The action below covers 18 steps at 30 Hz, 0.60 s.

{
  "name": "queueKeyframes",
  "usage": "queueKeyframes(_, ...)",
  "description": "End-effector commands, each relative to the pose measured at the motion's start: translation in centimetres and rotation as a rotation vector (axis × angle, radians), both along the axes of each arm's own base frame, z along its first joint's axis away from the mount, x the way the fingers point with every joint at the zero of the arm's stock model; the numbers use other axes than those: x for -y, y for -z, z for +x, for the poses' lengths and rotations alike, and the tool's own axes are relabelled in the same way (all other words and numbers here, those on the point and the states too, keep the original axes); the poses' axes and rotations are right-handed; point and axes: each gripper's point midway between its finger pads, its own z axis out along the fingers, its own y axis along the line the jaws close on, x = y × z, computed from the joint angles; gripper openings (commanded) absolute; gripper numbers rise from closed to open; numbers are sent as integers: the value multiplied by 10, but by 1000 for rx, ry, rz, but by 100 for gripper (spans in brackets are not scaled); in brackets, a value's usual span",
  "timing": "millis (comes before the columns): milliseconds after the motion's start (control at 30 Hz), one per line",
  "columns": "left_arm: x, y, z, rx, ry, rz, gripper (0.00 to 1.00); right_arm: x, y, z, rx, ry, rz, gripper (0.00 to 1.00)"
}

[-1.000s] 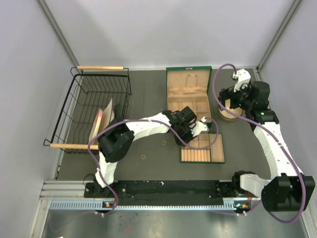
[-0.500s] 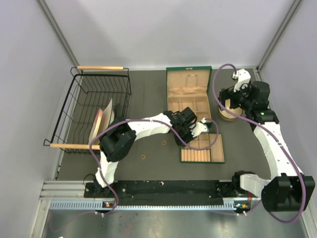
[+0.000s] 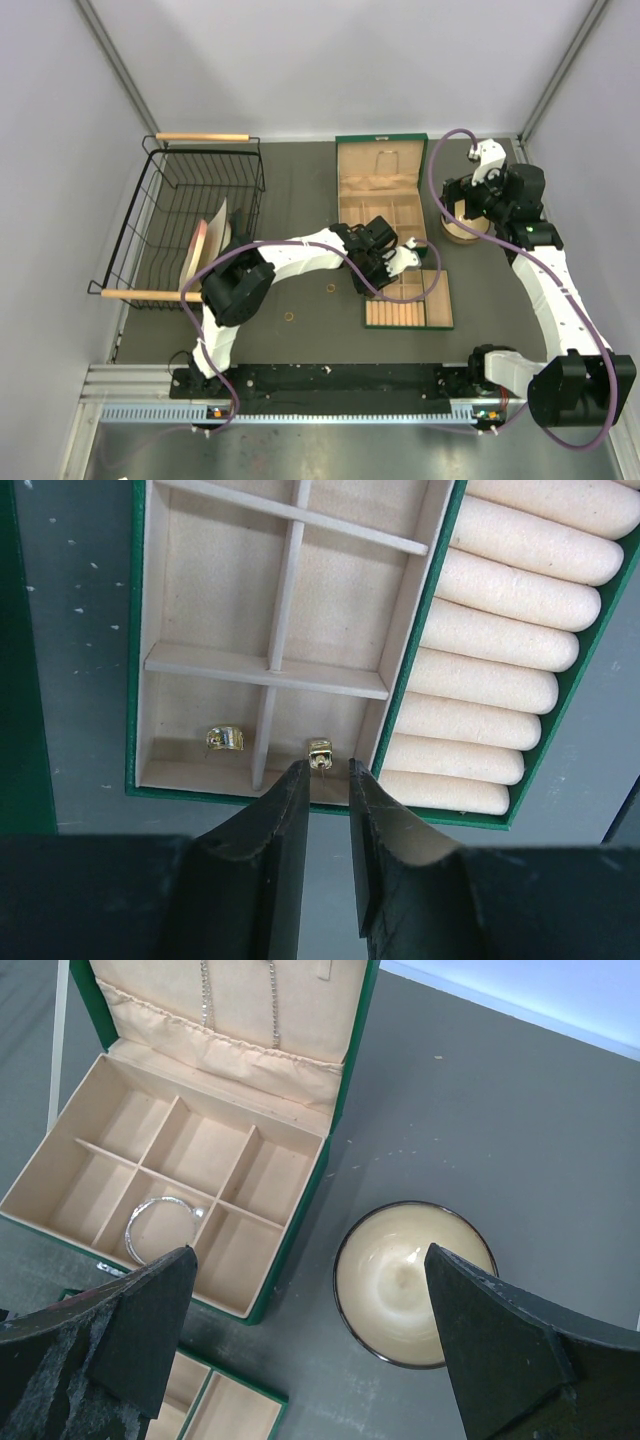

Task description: Organize the mixed jewelry

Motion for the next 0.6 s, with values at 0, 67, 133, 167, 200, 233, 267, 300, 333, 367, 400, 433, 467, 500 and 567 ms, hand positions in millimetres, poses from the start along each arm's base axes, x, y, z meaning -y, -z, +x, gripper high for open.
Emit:
queueKeyframes(0, 16, -31, 6, 55, 22, -84, 28, 1, -5, 3, 25, -1, -7, 99)
queueKeyframes(67, 16, -41, 5, 63, 24, -103, 28, 1, -5, 3, 25, -1, -7, 99)
queueKeyframes(133, 17, -52, 3, 67, 31, -127, 28, 1, -5, 3, 23, -1, -7, 99)
queueKeyframes(167, 17, -57, 3, 70, 34, -134, 28, 1, -5, 3, 23, -1, -7, 99)
queueKeyframes(200, 16, -60, 2, 73, 35, -137, 28, 1, -3, 3, 21, -1, -9, 99)
queueKeyframes(233, 14, -62, 1, 74, 36, -137, 28, 1, -4, 3, 22, 0, -9, 99)
queueKeyframes(267, 12, -71, 1, 88, 36, -152, 28, 1, -4, 3, 22, -1, -8, 99)
queueKeyframes(300, 10, -74, 1, 95, 35, -155, 28, 1, -4, 3, 22, -1, -9, 99)
queueKeyframes(333, 7, -80, -1, 104, 35, -162, 28, 2, -4, 3, 22, 2, -9, 99)
queueKeyframes(367, 4, -83, -1, 115, 33, -161, 27, 1, -3, 3, 21, -1, -9, 99)
queueKeyframes(400, -2, -83, -2, 122, 40, -151, 27, 1, -3, 3, 20, -1, -9, 99)
queueKeyframes(433, -9, -85, -4, 130, 46, -147, 27, 1, -3, 3, 21, -2, -9, 99)
queueKeyframes(467, -14, -86, -5, 137, 51, -140, 27, 1, -3, 3, 21, -3, -9, 99)
queueKeyframes(500, -21, -85, -2, 147, 56, -133, 27, 1, -4, 3, 21, -3, -9, 99)
queueKeyframes(567, -37, -82, -5, 148, 73, -123, 28, 0, -4, 3, 21, -7, -7, 99)
